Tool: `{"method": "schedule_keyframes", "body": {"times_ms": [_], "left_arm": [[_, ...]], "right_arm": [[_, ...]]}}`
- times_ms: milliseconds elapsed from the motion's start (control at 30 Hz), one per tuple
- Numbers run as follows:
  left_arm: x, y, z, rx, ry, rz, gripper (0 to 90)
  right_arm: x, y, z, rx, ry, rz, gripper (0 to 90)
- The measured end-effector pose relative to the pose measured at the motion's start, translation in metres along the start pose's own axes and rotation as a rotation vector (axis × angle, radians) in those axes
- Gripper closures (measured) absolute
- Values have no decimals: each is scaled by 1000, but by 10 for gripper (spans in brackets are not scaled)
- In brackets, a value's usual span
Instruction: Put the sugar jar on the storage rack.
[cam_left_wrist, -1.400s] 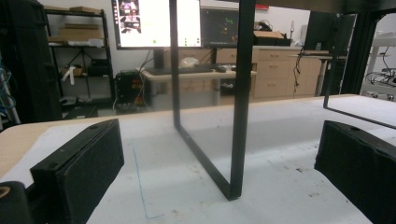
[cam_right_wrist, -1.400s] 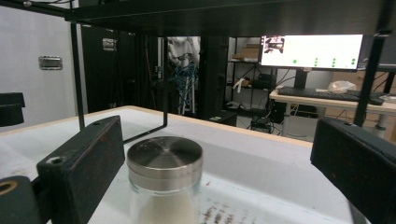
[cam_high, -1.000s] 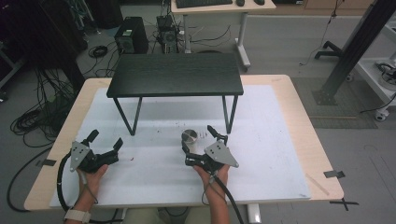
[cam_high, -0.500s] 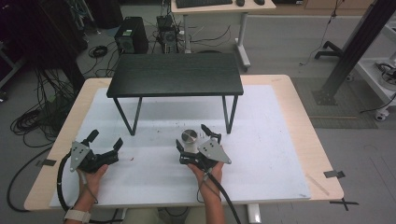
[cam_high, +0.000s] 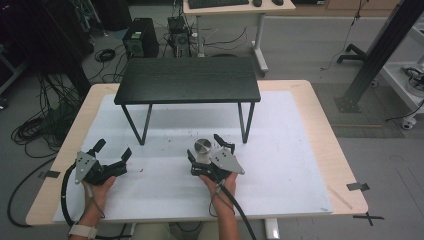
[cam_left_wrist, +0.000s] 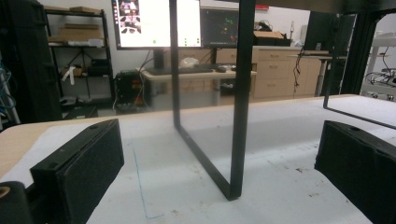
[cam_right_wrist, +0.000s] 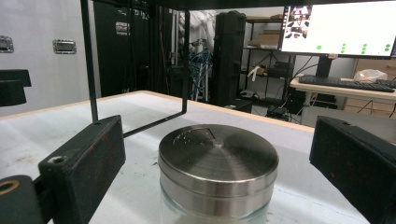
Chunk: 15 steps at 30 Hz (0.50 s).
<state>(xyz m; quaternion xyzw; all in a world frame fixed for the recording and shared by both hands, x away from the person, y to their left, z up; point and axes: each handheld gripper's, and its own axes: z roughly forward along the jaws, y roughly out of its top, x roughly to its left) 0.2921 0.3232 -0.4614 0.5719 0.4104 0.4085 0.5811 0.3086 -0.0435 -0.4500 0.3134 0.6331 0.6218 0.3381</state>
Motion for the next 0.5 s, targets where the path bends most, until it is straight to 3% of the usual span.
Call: {"method": "schedule_keyframes", "body": {"times_ms": [500], "left_arm": [[0,0,0,1,0,1,12]], "right_arm": [[0,-4,1,9,-7,6,38]]}}
